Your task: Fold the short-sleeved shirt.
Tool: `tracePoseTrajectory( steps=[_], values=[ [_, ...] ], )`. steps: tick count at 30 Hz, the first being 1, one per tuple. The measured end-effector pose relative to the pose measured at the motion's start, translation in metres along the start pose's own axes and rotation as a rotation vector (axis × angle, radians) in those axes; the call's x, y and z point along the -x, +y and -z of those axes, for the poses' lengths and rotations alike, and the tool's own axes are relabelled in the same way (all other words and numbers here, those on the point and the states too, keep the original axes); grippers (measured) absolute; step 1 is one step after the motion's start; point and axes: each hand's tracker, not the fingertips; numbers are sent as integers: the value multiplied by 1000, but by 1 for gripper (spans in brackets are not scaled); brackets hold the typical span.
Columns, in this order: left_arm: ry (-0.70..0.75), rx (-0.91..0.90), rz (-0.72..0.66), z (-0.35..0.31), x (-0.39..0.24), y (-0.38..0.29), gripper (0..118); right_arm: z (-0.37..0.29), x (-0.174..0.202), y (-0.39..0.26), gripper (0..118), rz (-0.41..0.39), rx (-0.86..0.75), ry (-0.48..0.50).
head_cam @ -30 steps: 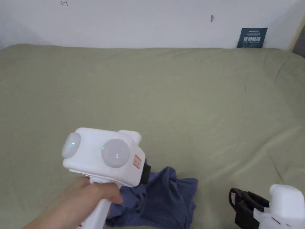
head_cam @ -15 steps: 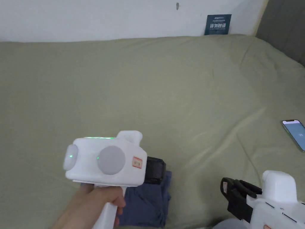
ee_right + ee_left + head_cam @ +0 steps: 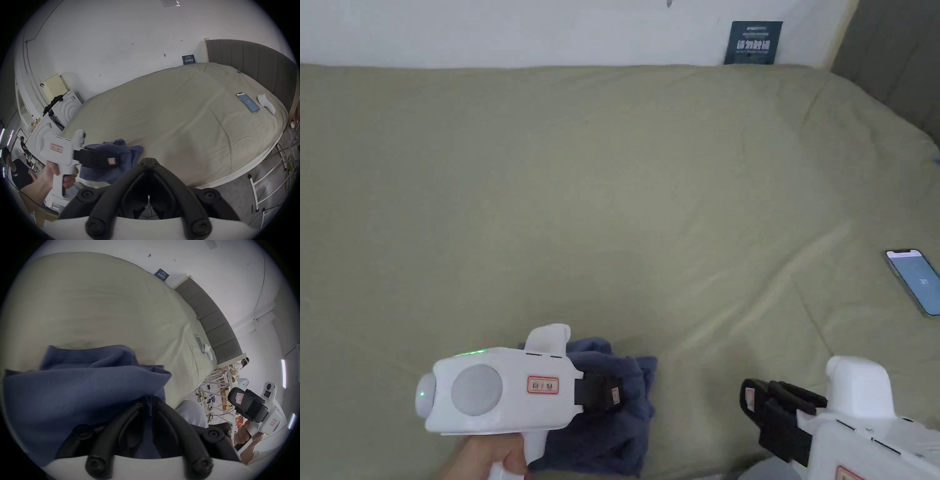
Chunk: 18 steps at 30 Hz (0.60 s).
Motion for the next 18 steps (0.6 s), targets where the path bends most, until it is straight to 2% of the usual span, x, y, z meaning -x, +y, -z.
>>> tracePoseTrajectory(
  steps=[5,9,12,15,18],
  values=[
    [-25,7,-48,4,8,4,8,18,2,8,2,-12,64,44],
    [-55,-10,-68,-38,-1,9,8,45,20,14,2,-46,127,123],
    [-10,-116,15,-99,-8,10,8,75,38,17,2,-26,208,291],
    [86,-160,44,-148,5,6,8,117,56,13,2,26,322,511],
    [208,-173,55,-170,29,-3,8,164,62,3,2,110,419,631]
  ],
)
